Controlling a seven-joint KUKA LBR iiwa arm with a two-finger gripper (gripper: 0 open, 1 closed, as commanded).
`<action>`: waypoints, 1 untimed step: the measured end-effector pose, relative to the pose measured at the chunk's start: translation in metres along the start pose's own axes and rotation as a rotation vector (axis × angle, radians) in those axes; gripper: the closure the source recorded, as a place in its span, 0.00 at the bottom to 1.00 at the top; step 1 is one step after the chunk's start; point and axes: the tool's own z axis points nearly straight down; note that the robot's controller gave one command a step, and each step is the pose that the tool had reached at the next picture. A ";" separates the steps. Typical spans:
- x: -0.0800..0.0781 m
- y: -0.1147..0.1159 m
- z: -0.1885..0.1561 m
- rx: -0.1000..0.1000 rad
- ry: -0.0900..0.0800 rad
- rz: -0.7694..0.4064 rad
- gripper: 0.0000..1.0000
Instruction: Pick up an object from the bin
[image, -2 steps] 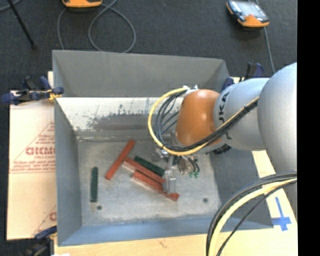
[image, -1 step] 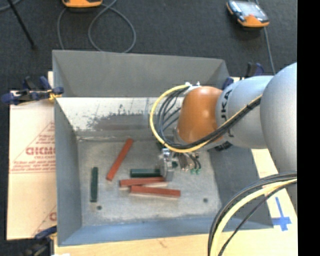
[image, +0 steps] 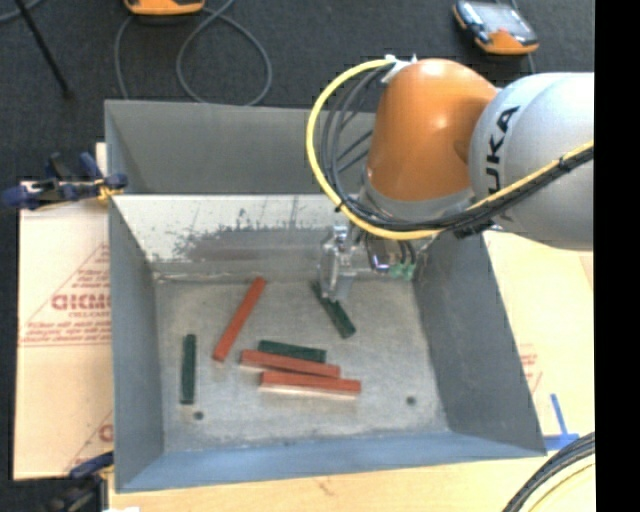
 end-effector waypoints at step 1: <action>0.002 -0.001 0.005 0.002 0.009 0.000 0.00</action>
Offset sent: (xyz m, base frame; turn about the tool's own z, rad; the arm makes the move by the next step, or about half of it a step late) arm 0.0000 0.0000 0.0000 0.0000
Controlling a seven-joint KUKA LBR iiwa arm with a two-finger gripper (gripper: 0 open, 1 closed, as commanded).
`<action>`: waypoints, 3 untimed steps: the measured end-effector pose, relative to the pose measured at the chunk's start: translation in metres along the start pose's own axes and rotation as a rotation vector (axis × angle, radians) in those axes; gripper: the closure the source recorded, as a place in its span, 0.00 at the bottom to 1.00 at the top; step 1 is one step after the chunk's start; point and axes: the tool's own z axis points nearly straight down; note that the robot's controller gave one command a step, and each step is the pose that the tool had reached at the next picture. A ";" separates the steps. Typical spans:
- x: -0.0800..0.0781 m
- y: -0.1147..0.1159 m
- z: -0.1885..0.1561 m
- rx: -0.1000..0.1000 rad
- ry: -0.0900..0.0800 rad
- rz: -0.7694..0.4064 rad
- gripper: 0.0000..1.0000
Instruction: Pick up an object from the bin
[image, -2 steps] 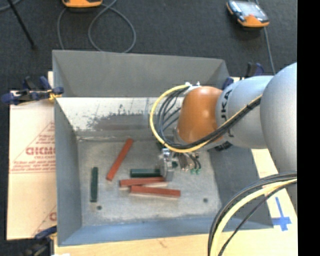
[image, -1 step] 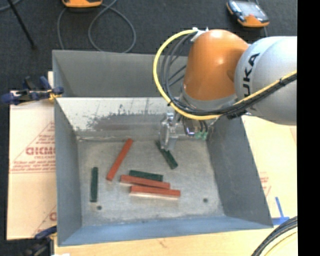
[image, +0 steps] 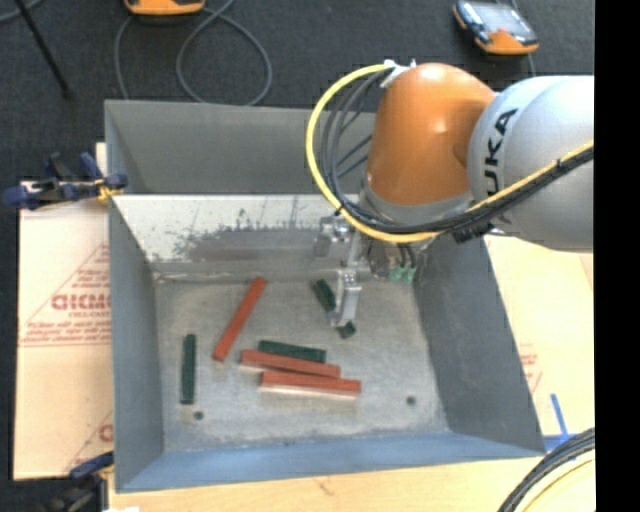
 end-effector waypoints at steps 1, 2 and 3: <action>-0.035 0.003 0.171 0.000 0.007 -0.201 0.00; 0.034 0.033 0.132 -0.003 0.004 -0.191 0.00; 0.023 -0.015 0.042 0.003 -0.007 -0.328 0.00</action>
Offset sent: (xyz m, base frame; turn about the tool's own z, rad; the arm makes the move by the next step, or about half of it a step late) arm 0.0353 0.0043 -0.1685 -0.2013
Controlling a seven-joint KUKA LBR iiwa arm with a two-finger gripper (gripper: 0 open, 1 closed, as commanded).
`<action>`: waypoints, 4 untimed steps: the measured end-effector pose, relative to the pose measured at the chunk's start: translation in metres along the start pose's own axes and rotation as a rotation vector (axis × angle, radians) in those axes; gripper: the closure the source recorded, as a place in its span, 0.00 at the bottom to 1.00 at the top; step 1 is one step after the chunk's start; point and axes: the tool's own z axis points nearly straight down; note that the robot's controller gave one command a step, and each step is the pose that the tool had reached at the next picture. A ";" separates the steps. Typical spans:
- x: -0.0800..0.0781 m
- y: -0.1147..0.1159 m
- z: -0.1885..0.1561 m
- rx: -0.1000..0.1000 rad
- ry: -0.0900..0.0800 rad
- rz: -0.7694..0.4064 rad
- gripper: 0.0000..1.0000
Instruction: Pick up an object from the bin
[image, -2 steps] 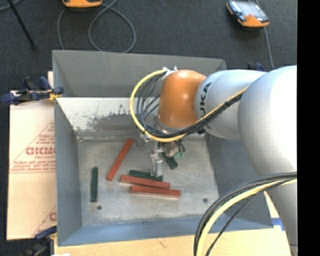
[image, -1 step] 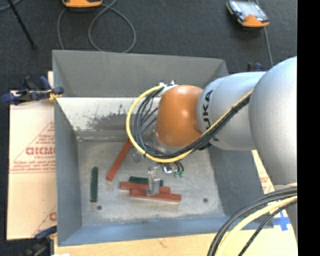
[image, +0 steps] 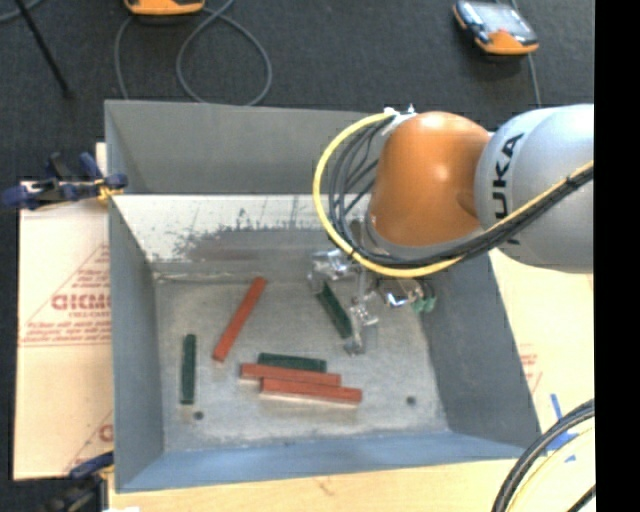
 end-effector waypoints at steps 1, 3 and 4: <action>0.022 0.009 0.127 -0.008 0.015 -0.095 0.00; -0.003 0.030 0.077 -0.004 0.003 0.232 1.00; -0.069 0.035 0.077 -0.003 0.003 0.337 1.00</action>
Offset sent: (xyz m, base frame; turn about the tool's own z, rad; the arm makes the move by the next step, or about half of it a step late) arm -0.0208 0.0018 -0.1239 -0.0971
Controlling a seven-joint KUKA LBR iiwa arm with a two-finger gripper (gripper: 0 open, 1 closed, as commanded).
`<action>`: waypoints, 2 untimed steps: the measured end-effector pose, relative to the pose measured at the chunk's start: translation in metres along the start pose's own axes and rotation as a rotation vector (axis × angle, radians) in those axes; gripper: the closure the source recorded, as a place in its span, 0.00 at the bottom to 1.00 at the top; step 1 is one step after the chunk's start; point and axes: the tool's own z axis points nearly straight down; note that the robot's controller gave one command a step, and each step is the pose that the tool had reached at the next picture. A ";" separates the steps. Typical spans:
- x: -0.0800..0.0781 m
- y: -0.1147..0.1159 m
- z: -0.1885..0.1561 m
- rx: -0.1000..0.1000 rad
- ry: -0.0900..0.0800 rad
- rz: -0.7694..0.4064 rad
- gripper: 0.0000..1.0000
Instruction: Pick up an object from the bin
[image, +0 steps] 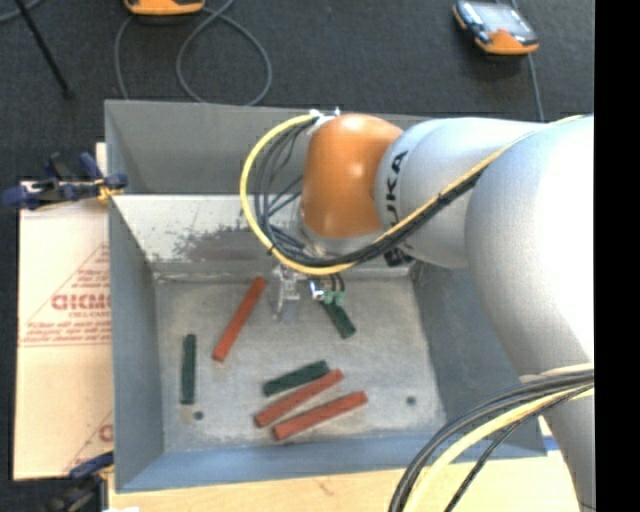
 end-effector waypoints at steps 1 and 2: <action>0.002 -0.001 0.000 0.002 0.004 -0.001 0.00; -0.004 0.045 0.051 0.000 0.007 -0.092 0.00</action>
Offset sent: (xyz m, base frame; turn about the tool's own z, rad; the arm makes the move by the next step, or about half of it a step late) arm 0.0000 0.0000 0.0000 0.0000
